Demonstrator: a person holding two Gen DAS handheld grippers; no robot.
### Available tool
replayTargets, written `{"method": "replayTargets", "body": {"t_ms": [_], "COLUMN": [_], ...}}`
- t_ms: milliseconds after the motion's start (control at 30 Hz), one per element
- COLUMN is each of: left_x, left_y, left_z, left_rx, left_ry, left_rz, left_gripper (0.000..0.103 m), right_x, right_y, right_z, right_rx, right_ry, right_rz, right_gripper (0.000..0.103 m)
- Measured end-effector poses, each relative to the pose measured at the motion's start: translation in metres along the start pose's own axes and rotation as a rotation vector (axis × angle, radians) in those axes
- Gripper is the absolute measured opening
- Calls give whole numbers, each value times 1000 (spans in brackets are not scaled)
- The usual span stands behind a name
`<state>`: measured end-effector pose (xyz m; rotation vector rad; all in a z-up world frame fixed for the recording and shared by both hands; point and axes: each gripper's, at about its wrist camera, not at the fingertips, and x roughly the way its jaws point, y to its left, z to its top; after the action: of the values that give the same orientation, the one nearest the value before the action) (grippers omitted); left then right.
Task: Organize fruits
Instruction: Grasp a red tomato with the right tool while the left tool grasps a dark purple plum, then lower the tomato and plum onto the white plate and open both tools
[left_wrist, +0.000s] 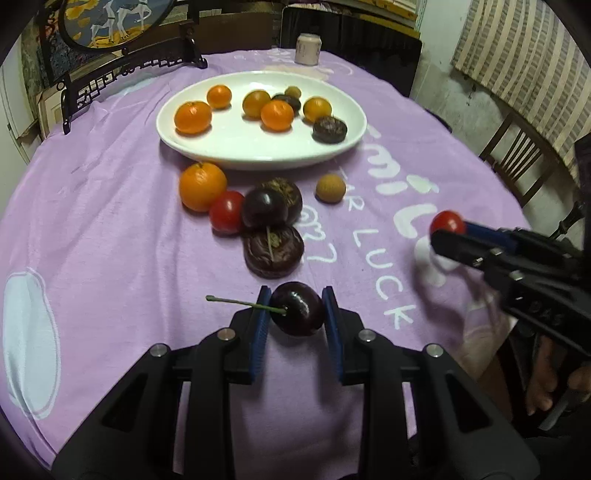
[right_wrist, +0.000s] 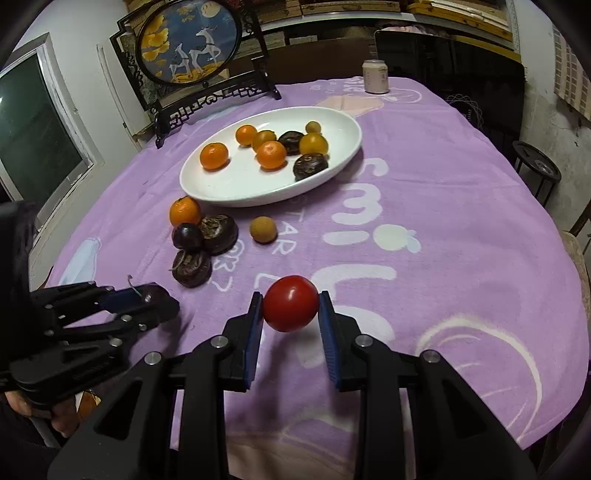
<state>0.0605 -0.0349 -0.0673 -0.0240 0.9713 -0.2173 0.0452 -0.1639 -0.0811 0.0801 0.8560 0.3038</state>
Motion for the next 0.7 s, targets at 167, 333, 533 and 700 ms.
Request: {"method": "replayTargets", "body": {"t_ms": [167,333,533,700], "left_x": [-17,-7,40,85], "left_y": [18,54,71,86], "left_z": [25,93,182,205], "left_rx": [-1,-53,-83,-149], "left_ry": [-68,-102,-84,-19], "left_rz": [18,47,97,74], "left_gripper": [28,28,28,28], "right_x": [6,18,62,111], "right_y": [6,14,21,13], "right_z": [18,62,139,162], "right_rx": [-14,-48,-79,-74], "right_ry": [3,-23,-37,21], "right_rz": [1,-4,-26,-35], "right_gripper": [30,30,30,30]}}
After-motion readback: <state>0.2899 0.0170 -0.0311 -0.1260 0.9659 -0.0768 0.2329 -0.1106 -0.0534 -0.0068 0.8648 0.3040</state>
